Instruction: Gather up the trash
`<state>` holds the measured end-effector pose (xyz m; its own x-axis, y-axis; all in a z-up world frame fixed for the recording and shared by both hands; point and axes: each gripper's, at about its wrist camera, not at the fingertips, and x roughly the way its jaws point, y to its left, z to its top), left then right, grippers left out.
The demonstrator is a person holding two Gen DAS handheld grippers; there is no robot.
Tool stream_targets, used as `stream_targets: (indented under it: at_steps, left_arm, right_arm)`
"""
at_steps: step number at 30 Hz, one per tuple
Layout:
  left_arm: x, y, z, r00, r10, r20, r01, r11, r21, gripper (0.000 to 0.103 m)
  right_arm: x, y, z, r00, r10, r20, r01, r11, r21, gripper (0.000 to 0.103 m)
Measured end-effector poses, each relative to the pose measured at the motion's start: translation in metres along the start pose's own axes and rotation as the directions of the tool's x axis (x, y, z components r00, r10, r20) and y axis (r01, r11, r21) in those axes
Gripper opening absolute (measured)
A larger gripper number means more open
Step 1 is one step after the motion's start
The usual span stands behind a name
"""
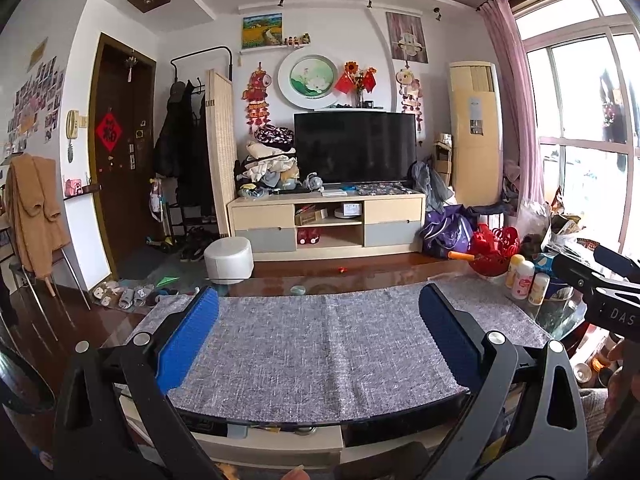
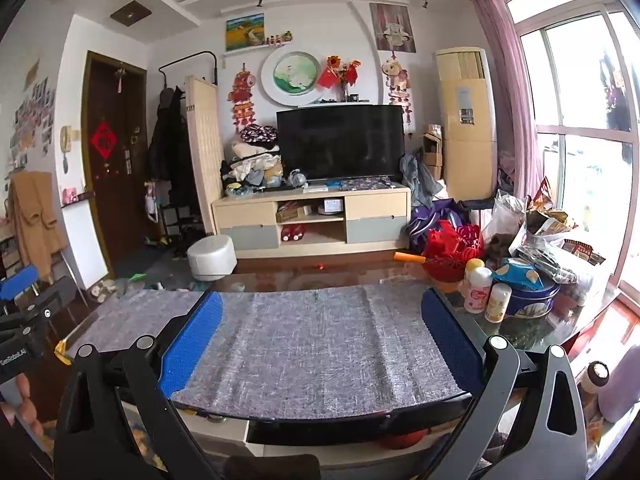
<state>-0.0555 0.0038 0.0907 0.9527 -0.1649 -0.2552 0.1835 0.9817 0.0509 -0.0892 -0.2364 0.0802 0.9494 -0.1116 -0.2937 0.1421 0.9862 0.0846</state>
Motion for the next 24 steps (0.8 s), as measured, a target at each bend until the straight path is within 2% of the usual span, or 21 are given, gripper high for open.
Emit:
stream_targets:
  at_steps: [24]
  left_arm:
    - [-0.0071, 0.0014, 0.0002, 1.000, -0.009, 0.015, 0.009, 1.000, 0.004, 0.095]
  right_arm:
    - [-0.0023, 0.0062, -0.0054, 1.000, 0.024, -0.011, -0.024, 1.000, 0.004, 0.100]
